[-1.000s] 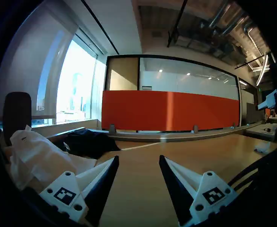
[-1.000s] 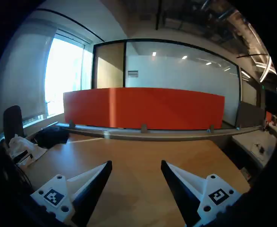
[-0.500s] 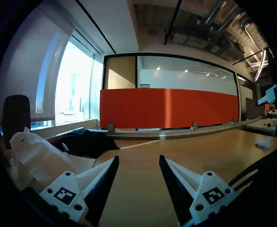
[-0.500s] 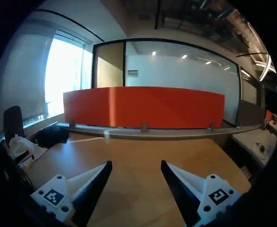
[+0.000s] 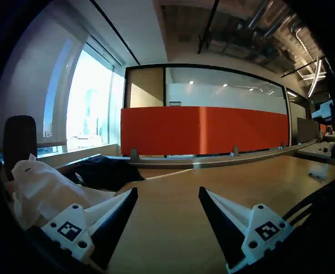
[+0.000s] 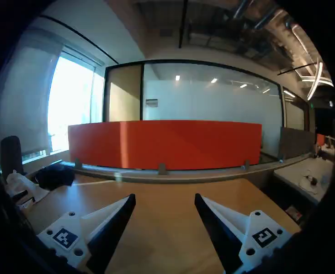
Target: Fold towel
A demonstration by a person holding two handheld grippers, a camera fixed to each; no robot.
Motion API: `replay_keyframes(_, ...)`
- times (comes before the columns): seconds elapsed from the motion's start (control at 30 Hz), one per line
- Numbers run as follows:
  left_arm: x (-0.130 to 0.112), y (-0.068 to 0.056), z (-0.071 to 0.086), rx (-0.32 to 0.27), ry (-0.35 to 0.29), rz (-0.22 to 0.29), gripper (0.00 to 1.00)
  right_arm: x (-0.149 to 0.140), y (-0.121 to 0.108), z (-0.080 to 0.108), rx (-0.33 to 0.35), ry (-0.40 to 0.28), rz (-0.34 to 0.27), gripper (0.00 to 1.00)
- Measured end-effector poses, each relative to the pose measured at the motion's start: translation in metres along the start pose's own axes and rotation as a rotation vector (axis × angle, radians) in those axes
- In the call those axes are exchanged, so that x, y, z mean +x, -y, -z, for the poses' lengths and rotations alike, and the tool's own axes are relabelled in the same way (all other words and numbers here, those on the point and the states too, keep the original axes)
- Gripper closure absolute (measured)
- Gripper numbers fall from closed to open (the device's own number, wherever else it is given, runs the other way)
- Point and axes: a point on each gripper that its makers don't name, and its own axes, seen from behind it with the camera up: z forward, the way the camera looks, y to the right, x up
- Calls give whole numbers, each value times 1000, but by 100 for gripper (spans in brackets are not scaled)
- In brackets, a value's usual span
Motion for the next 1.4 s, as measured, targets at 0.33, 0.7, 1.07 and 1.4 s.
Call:
replay_keyframes(0.33,-1,1,0,0,0,-2,1,-24,-35,-3,-49,-47,-41,0)
replay_keyframes(0.7,-2,1,0,0,-1,0,1,-78,-43,-7,-65,-61,-87,1)
replay_keyframes(1.07,-3,2,0,0,-1,-1,1,-106,-45,-8,-56,-78,-102,1)
replay_keyframes(1.4,-3,1,0,0,-1,-1,1,-125,-47,-3,-60,-74,-84,1)
